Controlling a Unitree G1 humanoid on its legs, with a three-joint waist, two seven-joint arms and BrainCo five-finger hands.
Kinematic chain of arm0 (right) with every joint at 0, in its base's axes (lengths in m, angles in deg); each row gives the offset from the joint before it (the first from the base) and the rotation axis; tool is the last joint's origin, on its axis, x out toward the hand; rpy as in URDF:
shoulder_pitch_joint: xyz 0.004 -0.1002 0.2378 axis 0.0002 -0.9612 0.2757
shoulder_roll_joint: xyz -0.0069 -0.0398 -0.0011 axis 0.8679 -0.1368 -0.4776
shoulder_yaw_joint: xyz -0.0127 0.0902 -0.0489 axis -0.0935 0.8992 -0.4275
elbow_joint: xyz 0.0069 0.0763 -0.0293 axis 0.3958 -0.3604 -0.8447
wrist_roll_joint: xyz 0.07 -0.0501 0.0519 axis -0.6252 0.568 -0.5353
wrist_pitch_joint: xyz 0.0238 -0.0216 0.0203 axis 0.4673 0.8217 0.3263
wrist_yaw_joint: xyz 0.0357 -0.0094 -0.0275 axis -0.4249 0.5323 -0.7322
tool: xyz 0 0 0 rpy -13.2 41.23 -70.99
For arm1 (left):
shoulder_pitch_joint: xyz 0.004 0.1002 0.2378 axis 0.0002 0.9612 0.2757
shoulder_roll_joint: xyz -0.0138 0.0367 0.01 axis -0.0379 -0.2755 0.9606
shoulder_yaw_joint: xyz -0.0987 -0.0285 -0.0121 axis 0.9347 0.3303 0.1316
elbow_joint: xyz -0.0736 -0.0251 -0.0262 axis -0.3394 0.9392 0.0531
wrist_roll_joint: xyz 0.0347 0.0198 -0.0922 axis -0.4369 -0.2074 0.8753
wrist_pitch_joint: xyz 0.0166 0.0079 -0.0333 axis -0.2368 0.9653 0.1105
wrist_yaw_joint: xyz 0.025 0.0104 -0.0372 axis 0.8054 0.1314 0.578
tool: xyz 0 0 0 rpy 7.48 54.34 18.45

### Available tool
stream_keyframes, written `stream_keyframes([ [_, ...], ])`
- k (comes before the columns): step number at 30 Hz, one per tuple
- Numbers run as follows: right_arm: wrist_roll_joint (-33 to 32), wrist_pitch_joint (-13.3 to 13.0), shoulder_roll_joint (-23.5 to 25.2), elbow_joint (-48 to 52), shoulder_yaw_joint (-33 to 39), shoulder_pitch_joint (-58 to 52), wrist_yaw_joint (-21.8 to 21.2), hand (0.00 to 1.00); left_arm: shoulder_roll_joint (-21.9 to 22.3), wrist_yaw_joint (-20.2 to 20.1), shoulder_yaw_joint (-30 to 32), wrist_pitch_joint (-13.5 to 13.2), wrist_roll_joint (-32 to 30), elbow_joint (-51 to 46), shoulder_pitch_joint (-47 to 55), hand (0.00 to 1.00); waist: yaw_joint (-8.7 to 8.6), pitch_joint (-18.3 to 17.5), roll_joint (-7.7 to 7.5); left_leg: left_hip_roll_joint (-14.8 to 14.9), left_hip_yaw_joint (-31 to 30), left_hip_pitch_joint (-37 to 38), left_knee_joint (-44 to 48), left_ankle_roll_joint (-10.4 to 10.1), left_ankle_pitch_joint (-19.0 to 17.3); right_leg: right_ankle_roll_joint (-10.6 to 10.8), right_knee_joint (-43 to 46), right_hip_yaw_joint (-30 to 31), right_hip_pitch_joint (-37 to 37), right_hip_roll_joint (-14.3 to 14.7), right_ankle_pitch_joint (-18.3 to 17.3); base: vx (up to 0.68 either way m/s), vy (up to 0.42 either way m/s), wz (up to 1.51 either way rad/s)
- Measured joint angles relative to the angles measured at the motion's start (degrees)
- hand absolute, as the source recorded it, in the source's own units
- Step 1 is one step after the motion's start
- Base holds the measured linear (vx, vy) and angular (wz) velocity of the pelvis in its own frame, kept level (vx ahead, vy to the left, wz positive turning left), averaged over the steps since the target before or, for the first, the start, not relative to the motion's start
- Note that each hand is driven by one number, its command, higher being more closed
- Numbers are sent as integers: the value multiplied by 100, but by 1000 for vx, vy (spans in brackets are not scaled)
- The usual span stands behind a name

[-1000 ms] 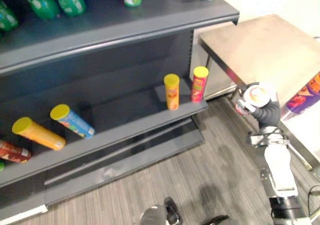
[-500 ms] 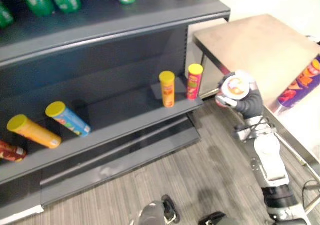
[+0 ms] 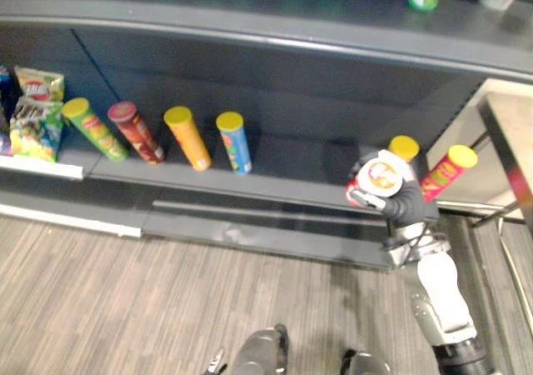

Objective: Put the gum and the chips on the shelf.

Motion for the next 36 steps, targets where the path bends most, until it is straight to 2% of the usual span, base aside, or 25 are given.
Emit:
stream_keyframes([
  [4,2,-40,-1,-170,27,-77,133,100,9,6,-6,-351,-73,9,61,0,-27,0,-3,-77,8,346,-896,-206,535,-4,-30,-218,91,-95,1,-17,-117,32],
  [7,2,-124,8,-164,86,-334,129,100,15,57,15,-362,-110,27,69,0,-71,-1,4,143,469,566,-1341,-233,551,-24,-138,-299,211,-74,12,-79,-132,9],
  [8,2,-132,8,-165,140,-451,117,100,22,106,14,-374,-118,61,91,0,-166,-4,12,212,666,658,-1477,-303,650,-26,-183,-339,273,-72,13,-39,-126,10],
  [15,23,-159,145,-173,181,-675,122,100,35,233,7,-542,-136,47,107,0,-200,-18,-4,176,768,1073,-2494,-255,1263,-106,-528,-265,329,68,256,5,-17,-3],
  [22,26,-142,157,-329,123,-575,110,100,-35,235,13,-548,-373,53,128,0,-200,-154,-80,189,837,1362,-2993,-260,1537,-86,-645,-88,358,176,364,30,-4,-7],
  [25,21,-63,147,-442,37,-348,57,100,-56,237,15,-545,-538,50,131,0,-195,-235,-94,213,899,1447,-2995,-285,1519,-83,-709,-22,441,206,384,11,-1,-13],
  [27,17,28,76,-488,-28,-115,-48,100,-42,245,22,-522,-548,50,139,0,-187,-320,-64,290,948,1434,-2995,-288,1517,-108,-831,64,438,303,521,-20,1,-21],
  [30,17,203,-76,-575,-36,316,-99,100,-51,275,43,-392,-581,34,139,0,-193,-388,-79,365,963,1410,-2995,-309,1540,-151,-1008,84,474,396,652,-37,0,-8],
  [36,14,733,-366,-604,-25,1406,31,100,-35,303,226,-107,-1111,10,119,0,-172,-522,-65,469,932,1416,-2996,-362,1622,-200,-1245,67,616,530,741,-49,-4,2],
])
